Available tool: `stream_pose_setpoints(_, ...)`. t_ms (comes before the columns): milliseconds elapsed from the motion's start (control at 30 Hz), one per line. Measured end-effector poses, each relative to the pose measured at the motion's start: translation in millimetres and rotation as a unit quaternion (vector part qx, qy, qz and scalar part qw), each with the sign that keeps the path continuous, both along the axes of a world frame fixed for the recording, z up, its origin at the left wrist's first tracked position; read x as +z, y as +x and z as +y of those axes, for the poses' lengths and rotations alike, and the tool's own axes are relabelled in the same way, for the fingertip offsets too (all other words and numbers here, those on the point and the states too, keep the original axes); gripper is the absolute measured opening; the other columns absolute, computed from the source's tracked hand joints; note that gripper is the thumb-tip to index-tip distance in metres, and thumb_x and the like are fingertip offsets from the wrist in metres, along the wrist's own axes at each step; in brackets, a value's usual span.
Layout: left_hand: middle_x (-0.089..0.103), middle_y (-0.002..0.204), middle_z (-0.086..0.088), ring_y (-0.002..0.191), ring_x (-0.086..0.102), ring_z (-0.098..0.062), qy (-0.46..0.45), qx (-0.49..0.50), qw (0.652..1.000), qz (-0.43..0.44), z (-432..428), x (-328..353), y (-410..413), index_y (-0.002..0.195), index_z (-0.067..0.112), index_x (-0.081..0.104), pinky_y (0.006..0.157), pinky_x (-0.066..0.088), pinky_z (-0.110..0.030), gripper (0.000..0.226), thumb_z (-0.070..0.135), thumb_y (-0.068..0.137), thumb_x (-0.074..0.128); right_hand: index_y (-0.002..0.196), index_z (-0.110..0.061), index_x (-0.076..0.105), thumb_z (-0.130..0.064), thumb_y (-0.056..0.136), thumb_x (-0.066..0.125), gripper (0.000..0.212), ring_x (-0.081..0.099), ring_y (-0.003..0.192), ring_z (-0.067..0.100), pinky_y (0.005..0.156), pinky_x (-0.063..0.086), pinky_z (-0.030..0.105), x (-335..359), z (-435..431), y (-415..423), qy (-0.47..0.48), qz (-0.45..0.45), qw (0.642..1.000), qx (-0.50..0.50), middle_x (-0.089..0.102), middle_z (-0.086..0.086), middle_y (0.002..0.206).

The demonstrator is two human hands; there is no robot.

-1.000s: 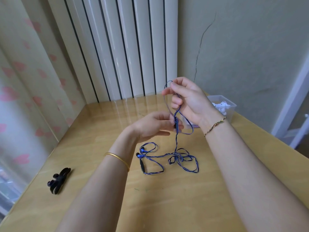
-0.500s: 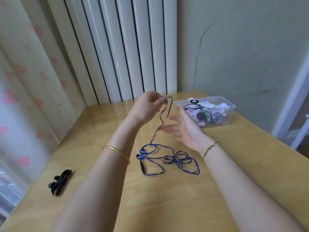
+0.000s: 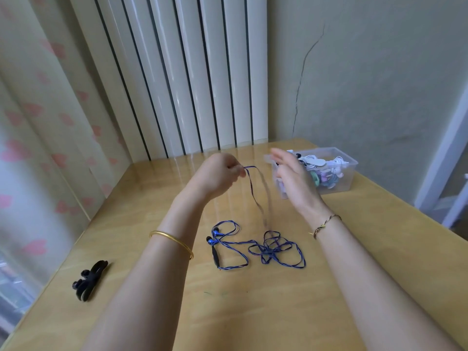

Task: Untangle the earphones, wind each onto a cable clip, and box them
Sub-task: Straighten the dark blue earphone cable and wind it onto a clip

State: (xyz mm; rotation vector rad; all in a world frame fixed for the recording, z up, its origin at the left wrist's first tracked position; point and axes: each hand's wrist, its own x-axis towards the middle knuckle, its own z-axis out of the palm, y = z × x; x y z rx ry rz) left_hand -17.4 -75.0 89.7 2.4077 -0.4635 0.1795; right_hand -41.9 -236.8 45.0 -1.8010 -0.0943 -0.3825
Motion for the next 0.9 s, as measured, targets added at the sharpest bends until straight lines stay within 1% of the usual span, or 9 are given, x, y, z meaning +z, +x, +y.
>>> stream_pose_setpoints(100,0.055,0.069,0.001,0.061,0.049,-0.012,-0.059,-0.024,0.996,0.058,-4,0,-5,0.087,0.007,0.067,0.059,0.044,-0.021,0.019,0.013,0.094,0.051,0.138,-0.022,0.042,-0.017,0.096,0.047,0.042,0.051,0.104,0.000,0.076,0.035,0.004,3,7,2,-0.074,-0.004,0.993,0.094,0.060,-0.008,0.114)
stream_pose_setpoints(167,0.055,0.068,0.002,0.060,0.048,-0.011,-0.105,-0.026,0.989,0.099,-2,0,-6,0.082,0.011,0.065,0.059,0.043,-0.020,0.021,0.015,0.096,0.050,0.121,-0.018,0.050,-0.017,0.095,0.053,0.026,0.060,0.074,0.001,0.070,0.042,0.012,0,7,5,-0.129,-0.011,0.986,0.105,0.064,-0.005,0.080)
stream_pose_setpoints(267,0.058,0.065,0.005,0.058,0.049,-0.009,-0.179,-0.039,0.961,0.207,7,-3,-7,0.083,0.015,0.066,0.059,0.042,-0.021,0.023,0.018,0.098,0.049,0.092,-0.012,0.054,-0.008,0.097,0.047,0.010,0.052,0.045,0.009,0.066,0.055,0.033,-3,2,9,-0.052,-0.017,0.990,0.130,0.052,-0.003,0.051)
stream_pose_setpoints(333,0.063,0.066,0.006,0.058,0.053,-0.007,-0.240,-0.086,0.912,0.321,9,-6,-9,0.086,0.015,0.064,0.061,0.042,-0.022,0.022,0.017,0.099,0.046,0.093,-0.008,0.055,-0.007,0.098,0.045,0.011,0.040,0.038,0.007,0.050,0.052,0.029,-2,0,8,-0.012,-0.010,0.990,0.137,0.043,0.000,0.053)
stream_pose_setpoints(433,0.070,0.074,0.008,0.061,0.063,-0.003,-0.396,-0.121,0.805,0.426,6,-9,-13,0.087,0.018,0.064,0.067,0.039,-0.021,0.022,0.020,0.097,0.045,0.097,-0.008,0.056,-0.017,0.100,0.044,0.015,0.028,0.038,0.001,0.038,0.029,0.018,-7,4,11,0.013,0.008,0.990,0.142,0.035,-0.004,0.058)
stream_pose_setpoints(600,0.075,0.091,0.005,0.081,0.069,-0.003,-0.600,-0.042,0.694,0.397,-2,-9,-15,0.090,0.019,0.066,0.065,0.034,-0.022,0.015,0.018,0.094,0.052,0.093,-0.018,0.057,-0.017,0.102,0.039,0.020,0.031,0.038,-0.001,0.039,0.024,0.011,-28,15,5,-0.016,0.017,0.990,0.142,0.036,-0.005,0.058)
stream_pose_setpoints(733,0.074,0.094,0.005,0.091,0.068,-0.005,-0.634,-0.006,0.684,0.362,-9,-12,-15,0.088,0.020,0.064,0.061,0.029,-0.025,0.012,0.017,0.094,0.054,0.082,-0.025,0.052,-0.017,0.102,0.039,0.025,0.042,0.053,0.005,0.054,0.035,0.019,-29,23,-1,-0.146,-0.013,0.980,0.136,0.041,-0.012,0.057)
stream_pose_setpoints(800,0.072,0.099,0.005,0.090,0.067,-0.003,-0.628,0.013,0.706,0.328,-12,-17,-15,0.088,0.021,0.064,0.061,0.028,-0.026,0.012,0.017,0.094,0.055,0.078,-0.022,0.050,-0.021,0.101,0.040,0.025,0.050,0.067,0.018,0.066,0.042,0.035,-23,25,-2,-0.250,-0.019,0.962,0.109,0.048,-0.004,0.067)
stream_pose_setpoints(900,0.071,0.104,0.006,0.085,0.068,0.000,-0.610,0.033,0.749,0.255,-15,-23,-14,0.098,0.020,0.065,0.064,0.028,-0.028,0.013,0.013,0.093,0.054,0.098,-0.016,0.058,-0.029,0.101,0.037,0.025,0.056,0.082,0.022,0.076,0.047,0.039,-12,23,-10,-0.357,-0.008,0.931,0.083,0.058,0.000,0.085)
